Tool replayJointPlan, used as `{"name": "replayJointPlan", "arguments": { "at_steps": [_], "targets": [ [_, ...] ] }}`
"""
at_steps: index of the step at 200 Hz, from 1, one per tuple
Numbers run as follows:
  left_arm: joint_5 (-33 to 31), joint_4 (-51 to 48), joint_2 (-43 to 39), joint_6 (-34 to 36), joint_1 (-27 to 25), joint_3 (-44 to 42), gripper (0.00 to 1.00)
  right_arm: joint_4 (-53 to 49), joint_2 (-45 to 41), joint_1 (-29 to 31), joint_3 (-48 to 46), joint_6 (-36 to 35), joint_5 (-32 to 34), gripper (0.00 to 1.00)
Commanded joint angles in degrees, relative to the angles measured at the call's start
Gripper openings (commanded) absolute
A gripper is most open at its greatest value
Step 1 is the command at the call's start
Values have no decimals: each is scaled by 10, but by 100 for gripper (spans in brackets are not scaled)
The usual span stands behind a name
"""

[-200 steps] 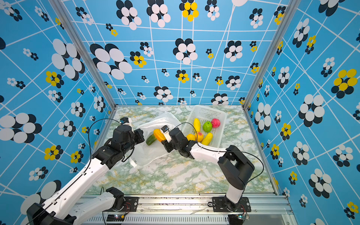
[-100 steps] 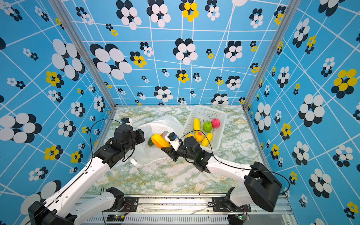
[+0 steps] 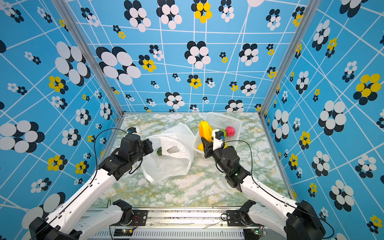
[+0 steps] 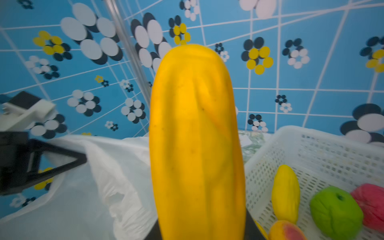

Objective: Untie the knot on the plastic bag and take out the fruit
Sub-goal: 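Lower the yellow fruit into the basket and open the right gripper, then move the right gripper back over the bag and lower it inside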

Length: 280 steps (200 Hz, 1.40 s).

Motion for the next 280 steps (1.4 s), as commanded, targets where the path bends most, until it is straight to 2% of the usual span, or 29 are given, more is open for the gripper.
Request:
{"name": "replayJointPlan", "arguments": {
  "at_steps": [1,32,54,74,103,128,144,158,174,187,204,222,235,256,280],
  "targets": [
    [4,10,-24,-10,6,-22,0,-112,49,-53,52,79,41,14],
    [8,-26,-17,-10,7,4,0,-254,191,-137,188,119,-28,13],
    [10,-9,-27,-10,6,-12,0,-288,301,-168,270,117,-76,16],
    [2,-14,-26,-14,9,-17,0,-341,398,-176,350,97,-65,17],
    [-4,-38,-24,-10,10,4,0,-441,517,-191,476,86,-66,10],
    [-5,-18,-27,-9,12,-14,0,-446,562,-193,506,82,-62,12],
    [-4,-32,-18,-9,17,-4,0,-446,576,-194,508,87,-49,18],
    [-4,-47,-12,-6,20,12,0,-445,585,-193,511,90,-45,29],
    [-4,-38,-16,-6,20,5,0,-444,598,-193,516,91,-51,31],
    [-4,-19,-23,-4,20,-14,0,-436,600,-193,511,92,-55,36],
    [-6,-17,-23,-6,27,-17,0,-423,585,-194,491,93,-65,51],
    [-2,-22,-16,-3,32,-7,0,-401,547,-194,460,88,-82,74],
    [0,-9,-14,-3,32,-12,0,-389,514,-193,446,77,-94,84],
    [10,25,-4,-7,33,-26,0,-377,454,-193,412,66,-89,90],
    [18,21,15,-8,34,-8,0,-339,371,-192,339,71,-85,93]
  ]
}}
